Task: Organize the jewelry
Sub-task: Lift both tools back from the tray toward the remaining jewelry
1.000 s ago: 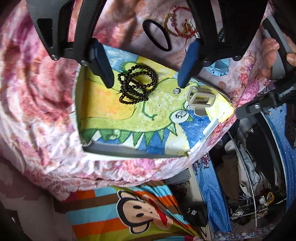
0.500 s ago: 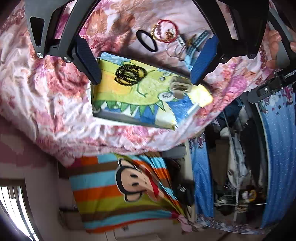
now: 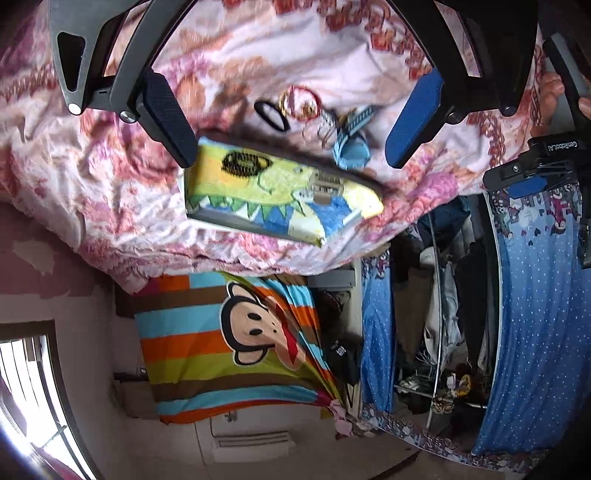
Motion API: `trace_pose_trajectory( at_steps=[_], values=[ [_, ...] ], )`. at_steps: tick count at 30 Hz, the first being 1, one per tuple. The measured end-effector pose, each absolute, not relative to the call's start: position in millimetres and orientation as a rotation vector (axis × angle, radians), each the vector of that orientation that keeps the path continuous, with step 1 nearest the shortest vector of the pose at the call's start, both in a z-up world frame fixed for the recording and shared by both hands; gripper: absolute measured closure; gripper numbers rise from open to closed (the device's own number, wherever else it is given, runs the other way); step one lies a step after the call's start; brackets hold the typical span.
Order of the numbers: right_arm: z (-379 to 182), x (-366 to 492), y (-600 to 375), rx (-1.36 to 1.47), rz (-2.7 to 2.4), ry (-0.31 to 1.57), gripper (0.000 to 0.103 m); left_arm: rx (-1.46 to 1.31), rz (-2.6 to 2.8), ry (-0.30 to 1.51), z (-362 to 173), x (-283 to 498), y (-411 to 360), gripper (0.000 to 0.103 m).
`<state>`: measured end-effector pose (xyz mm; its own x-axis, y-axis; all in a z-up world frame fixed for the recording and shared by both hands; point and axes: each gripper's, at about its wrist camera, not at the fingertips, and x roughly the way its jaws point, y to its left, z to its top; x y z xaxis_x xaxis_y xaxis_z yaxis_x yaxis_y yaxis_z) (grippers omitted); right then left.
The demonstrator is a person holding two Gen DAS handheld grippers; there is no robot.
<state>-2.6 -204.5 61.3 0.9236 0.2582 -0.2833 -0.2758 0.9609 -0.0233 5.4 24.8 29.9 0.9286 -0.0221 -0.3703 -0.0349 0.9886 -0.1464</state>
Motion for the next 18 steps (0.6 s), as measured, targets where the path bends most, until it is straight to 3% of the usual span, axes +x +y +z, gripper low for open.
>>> trace_pose_trajectory(
  at_steps=[18],
  values=[
    [7.4,3.0,-212.3,-0.053,0.221,0.489,0.002,-0.118,-0.036,0.520,-6.7,-12.6,10.0,0.000]
  ],
)
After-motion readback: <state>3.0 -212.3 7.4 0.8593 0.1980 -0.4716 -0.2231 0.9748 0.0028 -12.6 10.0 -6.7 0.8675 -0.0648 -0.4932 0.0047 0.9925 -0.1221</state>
